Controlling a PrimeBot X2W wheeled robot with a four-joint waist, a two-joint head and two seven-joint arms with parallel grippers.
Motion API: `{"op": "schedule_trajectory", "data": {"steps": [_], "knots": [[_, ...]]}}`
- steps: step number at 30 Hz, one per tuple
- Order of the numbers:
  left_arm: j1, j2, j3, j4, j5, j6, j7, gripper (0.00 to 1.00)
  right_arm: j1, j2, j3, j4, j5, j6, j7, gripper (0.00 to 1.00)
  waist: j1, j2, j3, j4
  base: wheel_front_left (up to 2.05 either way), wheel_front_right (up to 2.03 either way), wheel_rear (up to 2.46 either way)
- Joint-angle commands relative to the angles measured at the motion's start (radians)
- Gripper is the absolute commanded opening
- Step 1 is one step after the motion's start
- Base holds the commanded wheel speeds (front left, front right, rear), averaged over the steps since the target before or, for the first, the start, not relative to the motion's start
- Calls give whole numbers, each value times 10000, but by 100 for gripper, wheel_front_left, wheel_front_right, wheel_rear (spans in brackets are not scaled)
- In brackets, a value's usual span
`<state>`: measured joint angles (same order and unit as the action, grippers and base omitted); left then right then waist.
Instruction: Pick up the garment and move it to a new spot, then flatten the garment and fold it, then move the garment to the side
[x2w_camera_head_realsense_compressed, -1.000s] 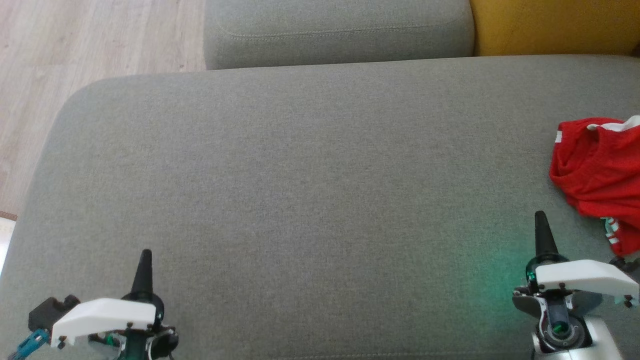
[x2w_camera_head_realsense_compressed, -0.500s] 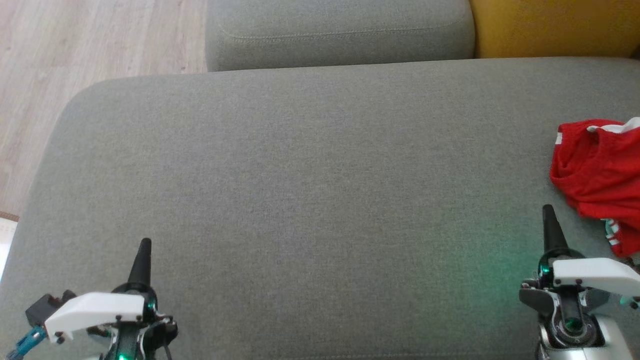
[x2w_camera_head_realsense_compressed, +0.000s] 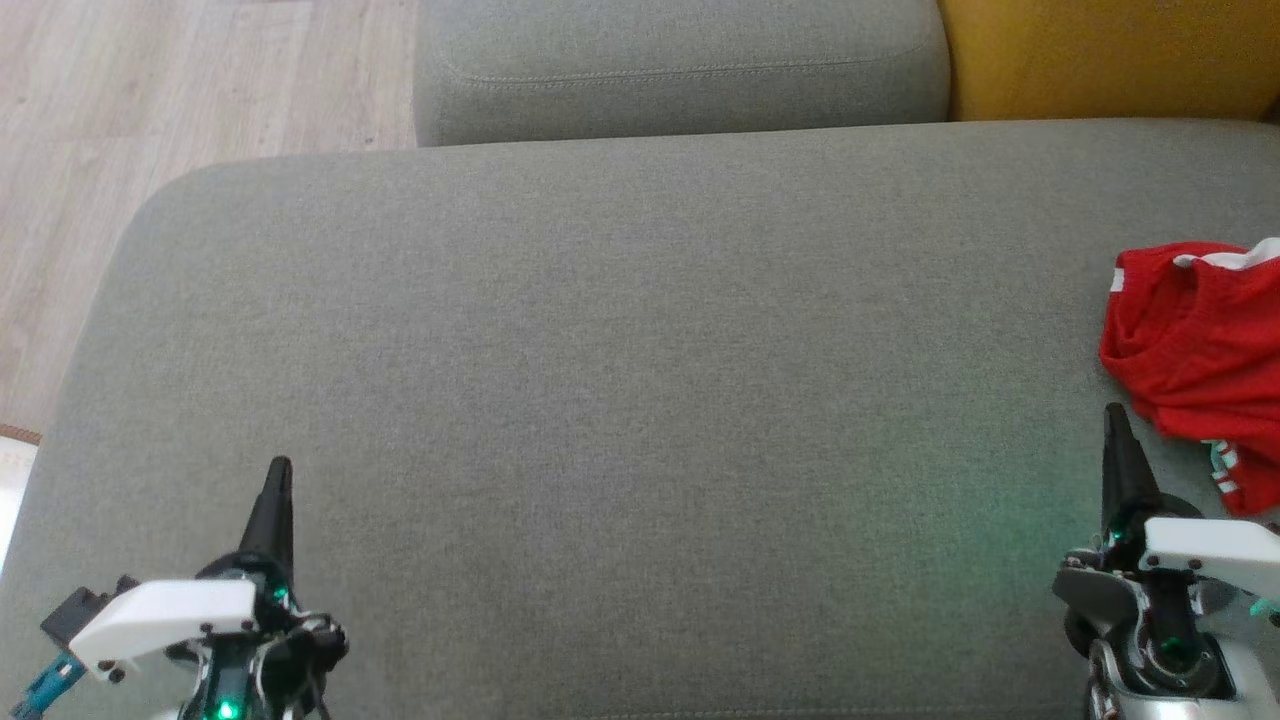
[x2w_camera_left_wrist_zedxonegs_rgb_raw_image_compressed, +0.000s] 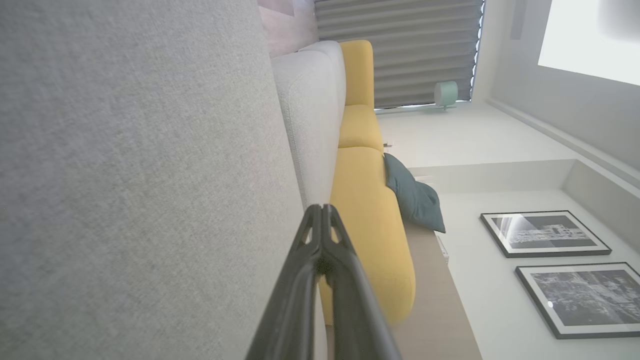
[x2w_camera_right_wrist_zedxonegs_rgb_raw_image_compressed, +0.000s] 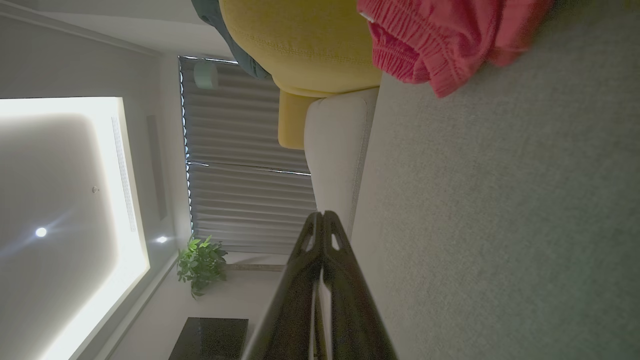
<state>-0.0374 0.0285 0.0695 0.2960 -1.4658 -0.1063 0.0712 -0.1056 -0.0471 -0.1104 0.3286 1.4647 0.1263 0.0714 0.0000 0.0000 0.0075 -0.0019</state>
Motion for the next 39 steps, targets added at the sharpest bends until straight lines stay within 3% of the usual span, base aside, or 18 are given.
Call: {"op": "schedule_trajectory", "data": {"steps": [1, 11, 39], "knots": [[-608, 198, 325, -381, -281, -83, 125, 0, -131, -36, 119, -469, 306, 41, 131, 0, 0, 0, -5, 2, 0, 0, 0], [-707, 217, 442, -504, -1429, -244, 419, 0, -23, -31, -35, -838, 1439, 44, 419, 0, 0, 0, -44, 19, 0, 0, 0], [-707, 217, 441, -506, -1429, -244, 419, 0, -23, -31, -34, -838, 1439, 44, 418, 0, 0, 0, -44, 19, 0, 0, 0]]}}
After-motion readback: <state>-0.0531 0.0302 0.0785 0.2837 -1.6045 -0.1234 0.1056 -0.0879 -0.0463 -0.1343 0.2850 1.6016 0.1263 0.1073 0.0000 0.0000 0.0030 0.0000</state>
